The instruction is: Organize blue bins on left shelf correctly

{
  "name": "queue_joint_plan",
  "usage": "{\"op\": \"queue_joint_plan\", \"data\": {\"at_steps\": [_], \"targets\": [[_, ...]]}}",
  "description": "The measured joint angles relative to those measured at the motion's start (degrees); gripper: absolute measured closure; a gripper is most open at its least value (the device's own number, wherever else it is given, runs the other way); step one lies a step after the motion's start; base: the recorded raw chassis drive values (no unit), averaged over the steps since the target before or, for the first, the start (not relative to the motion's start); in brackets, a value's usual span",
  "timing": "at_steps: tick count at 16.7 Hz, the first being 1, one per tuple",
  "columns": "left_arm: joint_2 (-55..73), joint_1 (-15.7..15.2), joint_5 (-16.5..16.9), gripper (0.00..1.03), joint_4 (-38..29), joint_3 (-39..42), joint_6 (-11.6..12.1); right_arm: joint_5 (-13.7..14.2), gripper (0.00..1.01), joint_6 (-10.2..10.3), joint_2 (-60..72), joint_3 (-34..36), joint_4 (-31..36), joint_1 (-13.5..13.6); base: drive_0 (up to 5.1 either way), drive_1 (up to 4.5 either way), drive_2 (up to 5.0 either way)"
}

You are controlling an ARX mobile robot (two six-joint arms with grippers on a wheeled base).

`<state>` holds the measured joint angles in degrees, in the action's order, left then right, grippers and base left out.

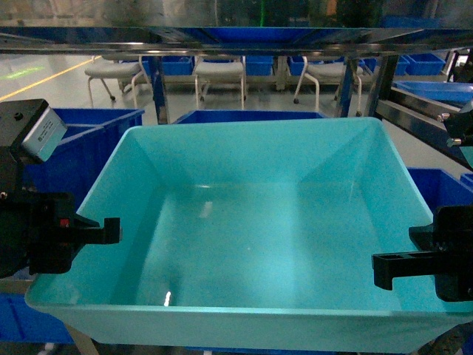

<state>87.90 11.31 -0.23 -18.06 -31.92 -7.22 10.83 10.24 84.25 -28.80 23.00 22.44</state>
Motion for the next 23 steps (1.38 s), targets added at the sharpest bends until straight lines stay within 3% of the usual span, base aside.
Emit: {"op": "queue_joint_plan", "data": {"at_steps": [7, 11, 15, 18, 23], "targets": [[0.7, 0.0, 0.3, 1.01, 0.2, -0.3, 0.1, 0.0, 0.99, 0.0, 0.8, 0.0, 1.1, -0.2, 0.0, 0.00, 0.0], [8.3, 0.3, 4.3, 1.01, 0.6, -5.2, 0.2, 1.7, 0.99, 0.1, 10.3, -3.3, 2.1, -2.8, 0.0, 0.00, 0.0], [14.4, 0.2, 5.3, 1.01, 0.8, -10.9, 1.2, 2.4, 0.99, 0.0, 17.3, -9.1, 2.0, -4.9, 0.0, 0.00, 0.0], [18.1, -0.1, 4.0, 1.01, 0.7, -14.7, 2.1, 0.7, 0.99, 0.0, 20.5, -13.0, 0.2, -5.7, 0.0, 0.00, 0.0], [18.1, -0.1, 3.8, 1.01, 0.7, -14.8, 2.4, 0.7, 0.99, 0.0, 20.5, -13.1, 0.2, -5.7, 0.0, 0.00, 0.0]]}}
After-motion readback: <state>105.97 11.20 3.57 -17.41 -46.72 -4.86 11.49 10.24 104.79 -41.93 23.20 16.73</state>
